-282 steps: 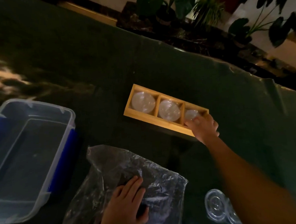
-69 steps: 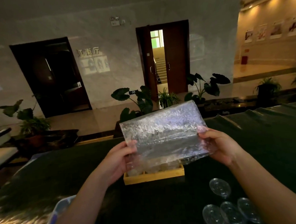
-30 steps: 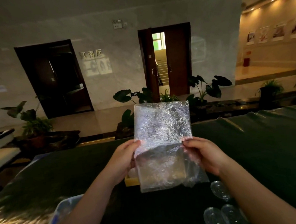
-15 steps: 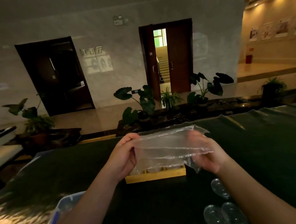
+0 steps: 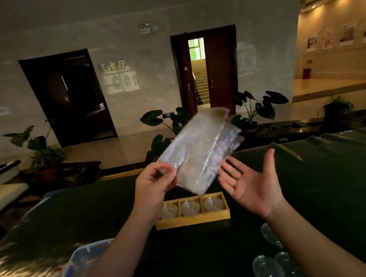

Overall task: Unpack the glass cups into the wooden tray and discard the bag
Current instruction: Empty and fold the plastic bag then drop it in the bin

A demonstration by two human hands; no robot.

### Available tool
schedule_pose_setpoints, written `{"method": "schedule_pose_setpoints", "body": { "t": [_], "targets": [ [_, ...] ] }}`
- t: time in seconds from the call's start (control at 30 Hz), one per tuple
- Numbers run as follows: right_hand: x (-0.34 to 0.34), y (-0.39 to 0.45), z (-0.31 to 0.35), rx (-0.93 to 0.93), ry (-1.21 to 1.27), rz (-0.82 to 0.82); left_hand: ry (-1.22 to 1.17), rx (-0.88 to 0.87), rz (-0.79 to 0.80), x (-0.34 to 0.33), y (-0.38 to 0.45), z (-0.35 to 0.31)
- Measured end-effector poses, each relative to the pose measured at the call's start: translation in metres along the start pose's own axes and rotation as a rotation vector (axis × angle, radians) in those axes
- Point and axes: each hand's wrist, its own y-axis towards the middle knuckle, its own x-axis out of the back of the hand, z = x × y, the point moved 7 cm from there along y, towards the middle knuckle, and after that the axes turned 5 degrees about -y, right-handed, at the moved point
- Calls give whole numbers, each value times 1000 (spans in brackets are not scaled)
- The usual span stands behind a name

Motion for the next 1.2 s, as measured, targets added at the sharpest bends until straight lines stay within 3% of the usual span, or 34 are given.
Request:
{"method": "schedule_pose_setpoints", "body": {
  "t": [0.13, 0.3, 0.43, 0.57, 0.7, 0.9, 1.1, 1.2],
  "targets": [
    [-26, 4, -19, -39, -212, 80, 146, -102, -2, -14, -9, 2],
    [-37, 10, -20, 32, -455, 63, 178, -64, 65, -25, -20, 11],
    [-16, 13, -11, 53, -554, -122, 182, 169, 82, -18, -23, 24],
    [-11, 10, -13, -29, -606, -74, 49, 483, -24, -11, -22, 37],
    [-12, 5, -19, -111, -672, -52, 92, 501, -23, -4, -20, 35],
    [-11, 1, -15, -86, -718, -89, 196, 422, 39, -4, -25, 27],
    [-14, -2, -19, -91, -558, 13, -144, 487, 65, -6, -32, 25],
    [-9, -3, -25, -87, -465, -7, -161, 515, 45, -3, -35, 30]
  ]
}}
